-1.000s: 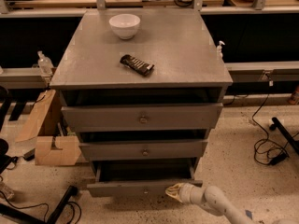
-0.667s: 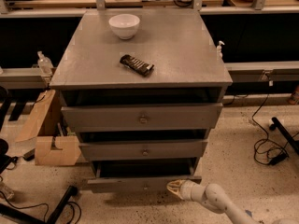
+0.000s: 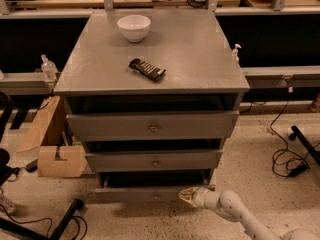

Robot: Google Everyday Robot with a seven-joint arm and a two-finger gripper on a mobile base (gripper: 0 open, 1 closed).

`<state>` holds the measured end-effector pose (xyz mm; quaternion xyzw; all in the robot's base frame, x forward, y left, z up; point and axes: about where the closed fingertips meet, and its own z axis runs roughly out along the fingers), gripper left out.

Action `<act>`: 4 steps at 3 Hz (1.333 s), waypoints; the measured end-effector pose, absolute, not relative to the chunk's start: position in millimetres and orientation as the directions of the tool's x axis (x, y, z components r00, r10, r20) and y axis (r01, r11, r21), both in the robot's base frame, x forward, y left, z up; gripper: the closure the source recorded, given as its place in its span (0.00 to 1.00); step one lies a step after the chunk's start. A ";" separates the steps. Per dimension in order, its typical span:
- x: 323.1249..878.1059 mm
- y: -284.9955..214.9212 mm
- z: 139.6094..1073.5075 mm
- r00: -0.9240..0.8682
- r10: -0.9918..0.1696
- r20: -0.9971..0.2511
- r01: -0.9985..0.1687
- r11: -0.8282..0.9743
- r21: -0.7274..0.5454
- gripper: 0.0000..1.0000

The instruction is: Close bottom drawer

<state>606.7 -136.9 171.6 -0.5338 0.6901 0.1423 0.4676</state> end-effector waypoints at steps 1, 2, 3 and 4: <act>608.1 -137.3 171.4 0.007 -0.603 -0.798 -0.869 0.390 -0.303 1.00; 608.1 -137.3 171.4 0.007 -0.603 -0.798 -0.869 0.390 -0.303 1.00; 607.5 -134.5 170.7 0.008 -0.601 -0.799 -0.871 0.388 -0.301 0.82; 607.0 -131.9 170.0 0.009 -0.600 -0.800 -0.873 0.386 -0.299 0.59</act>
Offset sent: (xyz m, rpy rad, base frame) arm 0.2531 -0.0568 -0.0286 0.0711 -0.0645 -0.1192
